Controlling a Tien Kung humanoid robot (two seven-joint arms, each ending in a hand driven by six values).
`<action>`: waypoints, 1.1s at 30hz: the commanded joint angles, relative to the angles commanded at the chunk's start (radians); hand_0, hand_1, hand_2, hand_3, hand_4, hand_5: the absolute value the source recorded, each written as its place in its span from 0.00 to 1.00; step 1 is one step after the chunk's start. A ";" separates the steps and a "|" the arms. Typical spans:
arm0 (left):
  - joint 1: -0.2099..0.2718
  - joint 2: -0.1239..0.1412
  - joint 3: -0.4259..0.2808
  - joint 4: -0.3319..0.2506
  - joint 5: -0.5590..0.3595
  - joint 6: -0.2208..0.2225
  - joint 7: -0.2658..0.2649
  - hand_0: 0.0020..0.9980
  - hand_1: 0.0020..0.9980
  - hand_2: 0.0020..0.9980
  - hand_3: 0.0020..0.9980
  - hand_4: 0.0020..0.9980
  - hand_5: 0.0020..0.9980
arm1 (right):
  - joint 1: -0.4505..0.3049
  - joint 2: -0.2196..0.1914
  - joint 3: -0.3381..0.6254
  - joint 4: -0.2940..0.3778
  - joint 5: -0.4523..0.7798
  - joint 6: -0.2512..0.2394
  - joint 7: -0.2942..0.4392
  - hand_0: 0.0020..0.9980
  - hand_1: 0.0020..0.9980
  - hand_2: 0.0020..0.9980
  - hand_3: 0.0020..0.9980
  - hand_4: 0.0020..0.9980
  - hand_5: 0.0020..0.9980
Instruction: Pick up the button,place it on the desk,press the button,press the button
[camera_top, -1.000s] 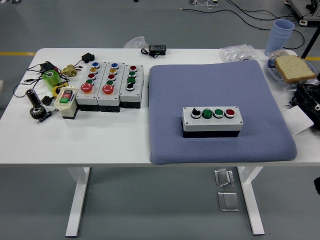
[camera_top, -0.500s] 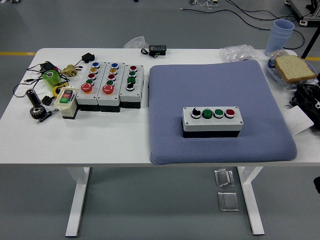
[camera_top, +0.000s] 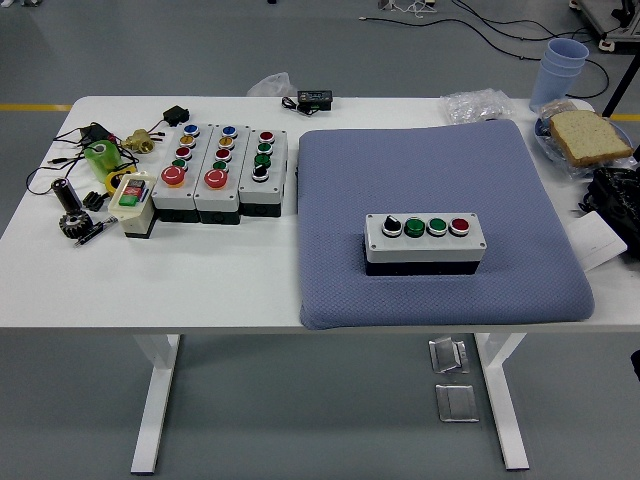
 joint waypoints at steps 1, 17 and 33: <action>-0.001 0.000 0.000 0.000 -0.001 0.000 0.000 0.55 0.42 0.42 0.43 0.26 0.43 | 0.002 0.000 -0.002 0.000 0.004 0.000 0.002 0.66 0.66 0.71 0.73 0.70 0.20; -0.007 0.000 0.006 0.000 -0.019 0.001 -0.003 0.55 0.42 0.42 0.43 0.26 0.43 | 0.016 -0.004 -0.007 0.004 0.022 -0.003 0.012 0.65 0.64 0.71 0.71 0.67 0.18; -0.012 0.000 0.002 0.000 -0.008 -0.002 -0.001 0.55 0.42 0.42 0.43 0.26 0.44 | 0.008 -0.002 -0.007 0.012 0.041 0.000 0.016 0.64 0.63 0.71 0.69 0.65 0.16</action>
